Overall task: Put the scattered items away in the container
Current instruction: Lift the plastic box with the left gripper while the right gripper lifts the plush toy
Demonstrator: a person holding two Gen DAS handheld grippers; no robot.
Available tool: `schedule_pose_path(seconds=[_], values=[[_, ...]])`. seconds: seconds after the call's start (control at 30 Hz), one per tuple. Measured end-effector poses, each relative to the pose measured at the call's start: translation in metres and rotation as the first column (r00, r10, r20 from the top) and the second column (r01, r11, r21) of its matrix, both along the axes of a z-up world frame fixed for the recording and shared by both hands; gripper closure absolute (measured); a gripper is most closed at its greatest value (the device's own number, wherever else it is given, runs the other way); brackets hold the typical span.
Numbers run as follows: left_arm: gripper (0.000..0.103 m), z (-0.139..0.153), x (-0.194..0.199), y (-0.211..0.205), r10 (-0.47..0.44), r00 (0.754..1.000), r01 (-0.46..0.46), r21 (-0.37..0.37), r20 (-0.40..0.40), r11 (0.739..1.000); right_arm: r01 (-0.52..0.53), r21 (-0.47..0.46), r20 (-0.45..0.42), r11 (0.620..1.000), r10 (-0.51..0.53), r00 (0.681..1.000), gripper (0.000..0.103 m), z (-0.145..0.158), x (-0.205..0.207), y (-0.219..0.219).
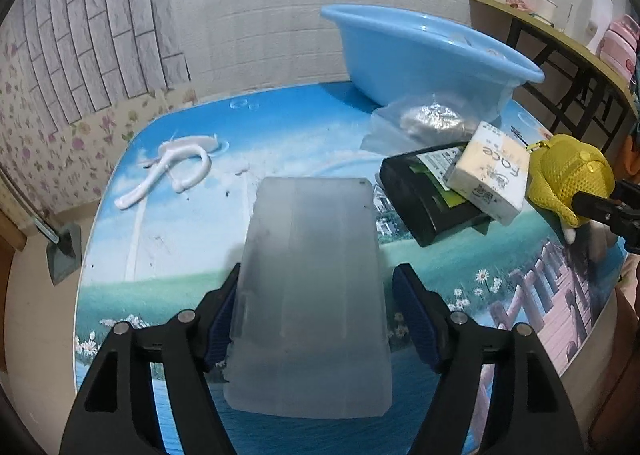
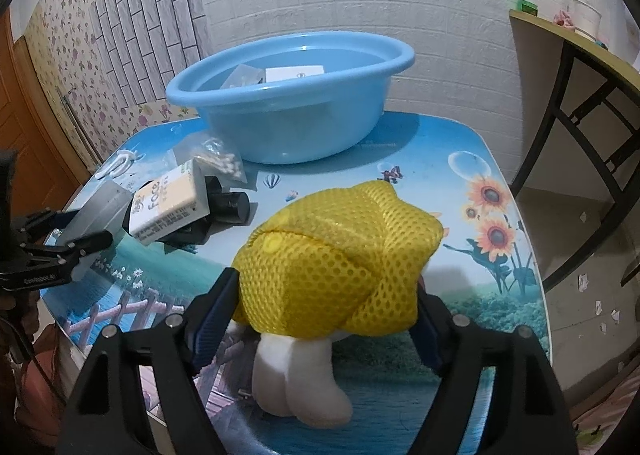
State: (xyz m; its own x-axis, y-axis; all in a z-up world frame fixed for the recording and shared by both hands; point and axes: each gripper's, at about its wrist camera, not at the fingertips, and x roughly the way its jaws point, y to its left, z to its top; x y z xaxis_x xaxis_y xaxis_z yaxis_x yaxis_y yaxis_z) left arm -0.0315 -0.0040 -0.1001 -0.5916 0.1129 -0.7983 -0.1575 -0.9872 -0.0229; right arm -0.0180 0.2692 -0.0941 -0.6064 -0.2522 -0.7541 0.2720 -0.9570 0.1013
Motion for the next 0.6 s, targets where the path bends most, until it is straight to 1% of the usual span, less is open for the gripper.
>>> schedule_pose_path(seconds=[0.03,0.07,0.1,0.23,0.3,0.33,0.43,0.6], values=[[0.031,0.001,0.0,0.0,-0.001,1.0,0.001,0.003,0.001,1.0,0.0,0.0,0.0,1.0,0.0,1.0,0.025,0.0,0.0,0.0],[0.035,0.001,-0.001,-0.001,0.001,1.0,-0.001,0.004,0.001,1.0,0.0,0.0,-0.001,1.0,0.0,1.0,0.025,0.0,0.0,0.0],[0.042,0.002,0.0,-0.001,0.005,1.0,-0.005,0.003,-0.005,1.0,0.001,-0.001,-0.001,1.0,-0.001,1.0,0.025,0.0,0.0,0.0],[0.042,0.004,0.001,-0.004,-0.007,1.0,0.007,0.046,-0.003,0.999,0.002,-0.015,-0.009,1.0,-0.002,1.0,0.025,0.002,0.001,0.001],[0.042,0.007,0.003,-0.003,-0.006,1.0,0.007,0.053,-0.019,0.999,0.011,-0.031,-0.024,0.999,-0.012,1.0,0.032,0.006,0.003,0.003],[0.042,0.008,0.005,-0.003,-0.003,1.0,0.004,0.053,-0.027,0.999,0.014,-0.04,-0.033,0.999,-0.015,0.999,0.032,0.008,0.004,0.005],[0.042,0.019,0.007,-0.004,0.004,0.999,-0.001,0.063,-0.051,0.998,0.025,-0.046,-0.073,0.999,-0.028,0.997,0.034,0.018,0.007,0.007],[0.042,0.041,0.01,-0.005,0.006,0.995,0.002,0.082,-0.101,0.997,0.028,-0.069,-0.106,0.997,-0.035,0.994,0.035,0.03,0.009,0.009]])
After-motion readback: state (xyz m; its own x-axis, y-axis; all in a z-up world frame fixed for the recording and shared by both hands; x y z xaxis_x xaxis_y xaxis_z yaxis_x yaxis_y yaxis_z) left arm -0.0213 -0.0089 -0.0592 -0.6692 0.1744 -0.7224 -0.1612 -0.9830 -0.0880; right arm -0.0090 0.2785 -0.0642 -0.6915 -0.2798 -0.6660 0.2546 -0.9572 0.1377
